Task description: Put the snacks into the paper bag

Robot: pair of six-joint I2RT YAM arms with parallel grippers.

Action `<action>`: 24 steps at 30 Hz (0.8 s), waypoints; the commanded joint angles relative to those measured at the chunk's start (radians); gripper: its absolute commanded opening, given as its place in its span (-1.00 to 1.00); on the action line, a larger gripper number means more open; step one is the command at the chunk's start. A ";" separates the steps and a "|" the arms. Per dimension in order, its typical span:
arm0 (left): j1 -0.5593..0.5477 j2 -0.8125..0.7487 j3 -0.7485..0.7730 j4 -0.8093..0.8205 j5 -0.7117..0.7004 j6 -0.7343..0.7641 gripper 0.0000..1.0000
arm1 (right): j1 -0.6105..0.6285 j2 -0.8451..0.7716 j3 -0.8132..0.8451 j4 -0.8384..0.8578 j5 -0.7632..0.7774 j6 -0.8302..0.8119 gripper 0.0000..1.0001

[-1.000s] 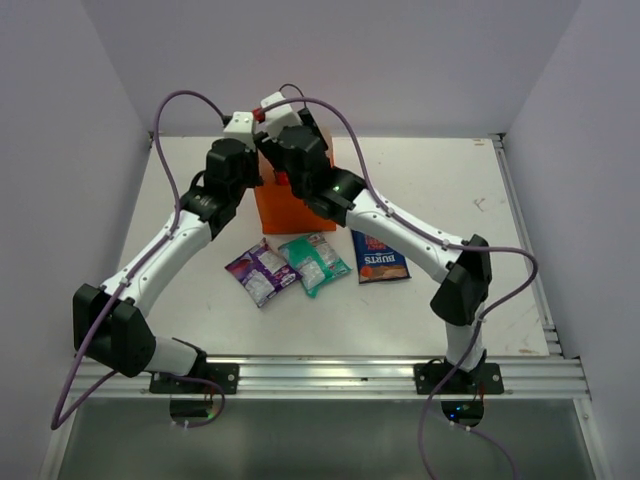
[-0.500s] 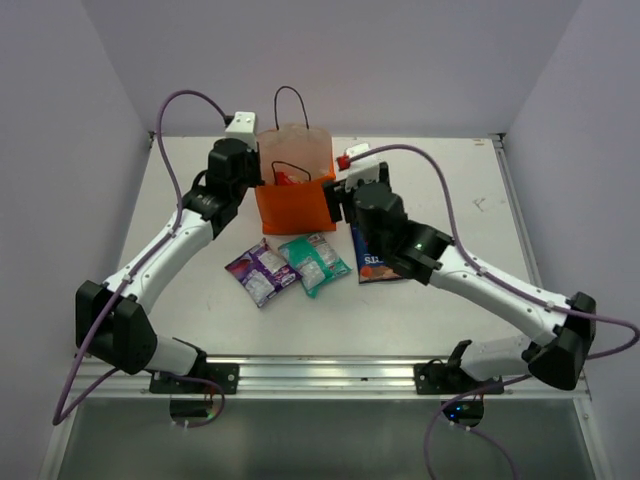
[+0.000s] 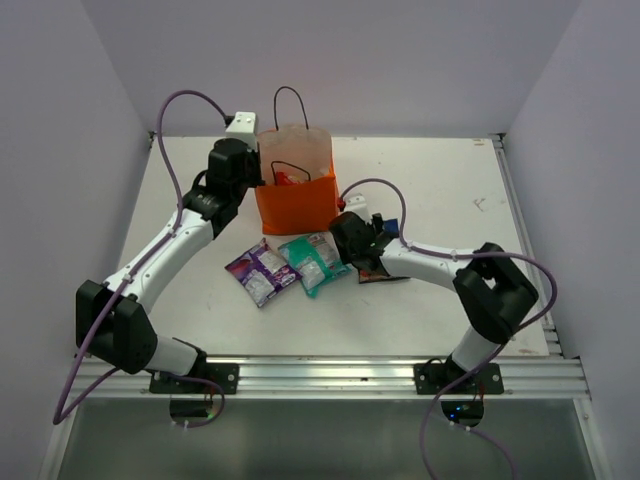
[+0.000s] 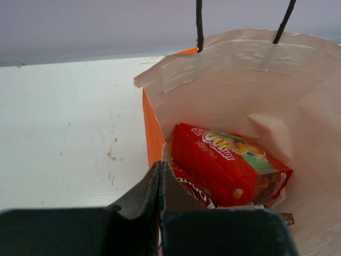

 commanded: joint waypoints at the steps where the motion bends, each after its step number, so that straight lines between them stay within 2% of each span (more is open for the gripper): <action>1: -0.004 0.004 -0.018 0.018 0.004 0.015 -1.00 | -0.030 0.058 0.026 0.035 -0.050 0.091 0.52; 7: -0.004 -0.002 -0.023 0.017 -0.005 0.020 -1.00 | -0.059 0.135 0.029 0.030 -0.089 0.120 0.46; 8: -0.004 -0.002 -0.023 0.018 -0.007 0.020 -1.00 | -0.062 0.138 0.029 0.025 -0.089 0.122 0.36; 10: -0.004 -0.004 -0.023 0.020 -0.006 0.020 -1.00 | -0.068 0.147 0.027 0.015 -0.089 0.130 0.08; 11: -0.004 -0.005 -0.023 0.021 -0.006 0.018 -1.00 | -0.071 0.146 0.024 0.013 -0.089 0.131 -0.18; 12: -0.004 -0.004 -0.024 0.020 -0.004 0.020 -1.00 | -0.073 0.138 0.021 0.008 -0.089 0.131 -0.36; 13: -0.004 -0.004 -0.024 0.020 -0.005 0.018 -1.00 | -0.073 0.130 0.020 0.007 -0.089 0.133 -0.75; 15: -0.004 -0.004 -0.024 0.020 -0.004 0.018 -1.00 | -0.073 0.116 0.017 -0.008 -0.072 0.131 -0.97; 21: -0.004 -0.004 -0.023 0.018 0.002 0.018 -1.00 | -0.073 -0.024 0.056 -0.096 -0.003 0.097 -1.00; 24: -0.004 -0.007 -0.023 0.018 0.005 0.018 -1.00 | -0.073 -0.126 0.159 -0.152 0.058 0.030 -1.00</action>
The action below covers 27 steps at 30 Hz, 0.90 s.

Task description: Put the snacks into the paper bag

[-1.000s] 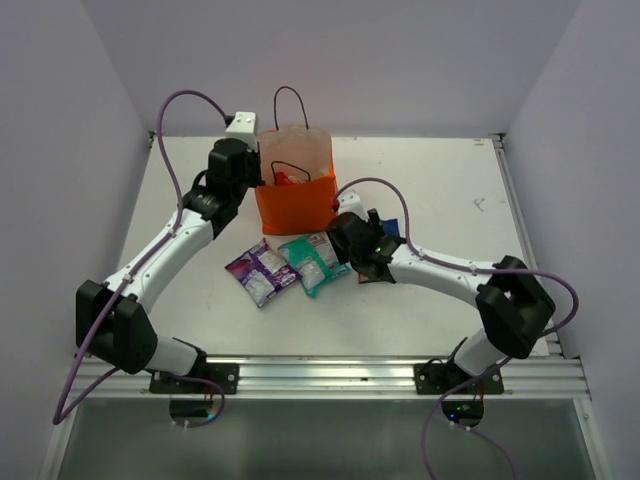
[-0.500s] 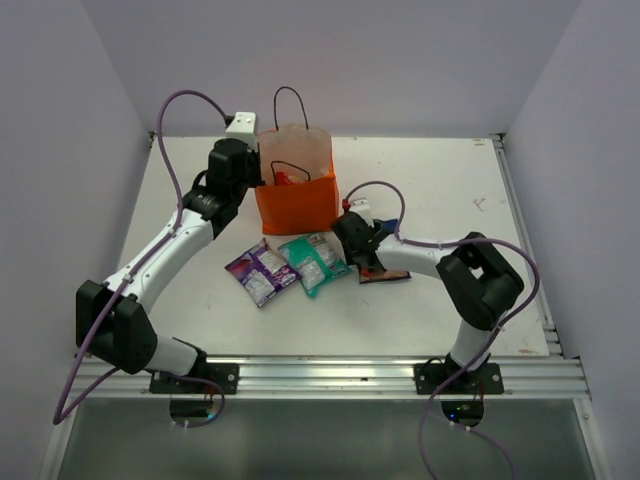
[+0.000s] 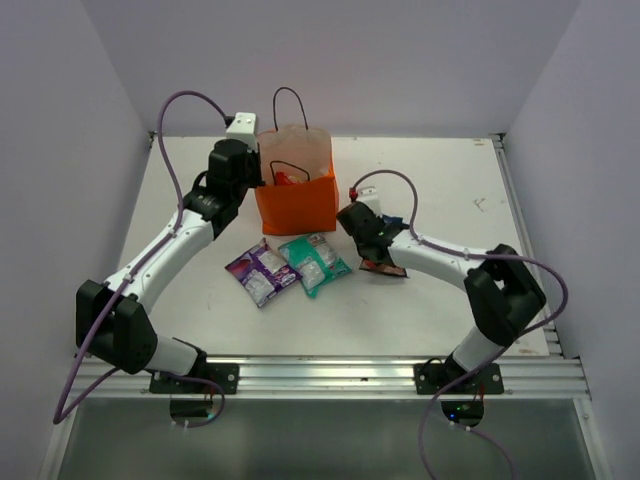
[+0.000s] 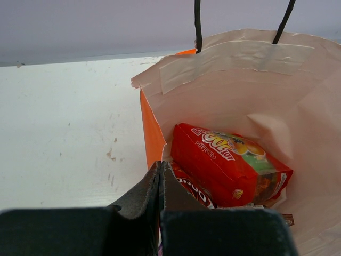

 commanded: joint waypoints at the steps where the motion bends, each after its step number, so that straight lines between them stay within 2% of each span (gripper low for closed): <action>1: -0.004 -0.007 -0.015 0.008 0.006 0.018 -1.00 | -0.004 -0.163 0.163 -0.053 0.125 -0.101 -1.00; 5: -0.004 -0.007 -0.015 0.010 0.009 0.016 -1.00 | -0.004 -0.208 0.393 -0.034 0.147 -0.227 -1.00; 9: -0.004 -0.005 -0.015 0.011 0.012 0.015 -1.00 | -0.004 -0.166 0.568 0.082 0.091 -0.324 -1.00; 14: -0.004 -0.005 -0.013 0.011 0.008 0.016 -1.00 | -0.004 -0.102 0.752 0.182 -0.116 -0.290 -1.00; 17: -0.004 -0.005 -0.011 0.011 0.004 0.018 -1.00 | -0.004 -0.012 0.882 0.167 -0.265 -0.244 -1.00; 21: -0.004 -0.005 -0.011 0.010 0.006 0.016 -1.00 | -0.002 0.071 0.949 0.193 -0.425 -0.163 -1.00; 27: -0.004 -0.011 -0.013 0.007 0.000 0.018 -1.00 | -0.002 0.153 0.920 0.226 -0.454 -0.089 -1.00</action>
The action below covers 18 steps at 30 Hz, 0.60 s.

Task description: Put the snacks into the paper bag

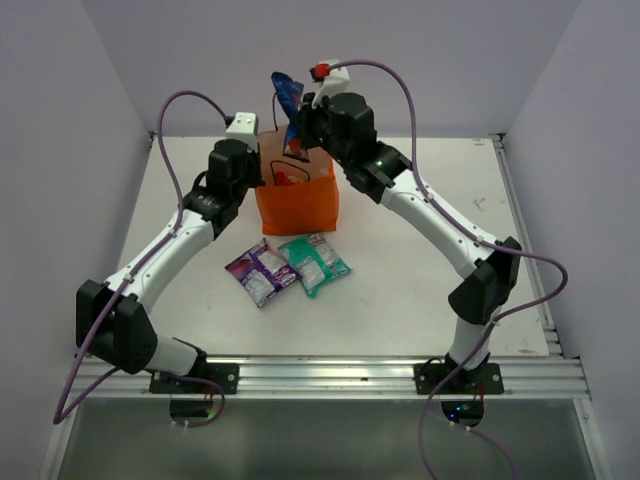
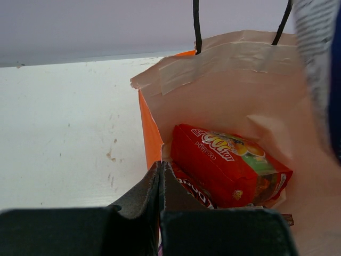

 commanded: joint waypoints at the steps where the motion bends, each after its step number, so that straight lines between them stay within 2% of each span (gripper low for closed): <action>1: -0.004 -0.013 -0.012 0.003 -0.002 0.020 -1.00 | 0.001 0.011 -0.017 0.061 -0.064 0.069 -1.00; 6: -0.004 -0.016 -0.012 0.003 0.001 0.018 -1.00 | 0.001 0.038 -0.102 0.044 -0.060 0.091 -1.00; 10: -0.004 -0.019 -0.013 0.003 -0.001 0.016 -1.00 | 0.027 0.058 -0.114 -0.024 -0.029 0.071 -1.00; 13: -0.004 -0.023 -0.012 0.003 0.001 0.018 -1.00 | 0.054 0.092 -0.096 -0.102 0.020 0.046 -0.92; 14: -0.004 -0.022 -0.013 0.003 0.001 0.016 -1.00 | 0.062 0.103 -0.085 -0.135 0.023 0.040 -0.84; 15: -0.004 -0.023 -0.012 0.003 0.003 0.018 -1.00 | 0.070 0.111 -0.082 -0.149 0.029 0.024 -0.55; 18: -0.004 -0.025 -0.015 0.004 0.006 0.015 -1.00 | 0.094 0.128 -0.082 -0.174 0.051 -0.001 -0.10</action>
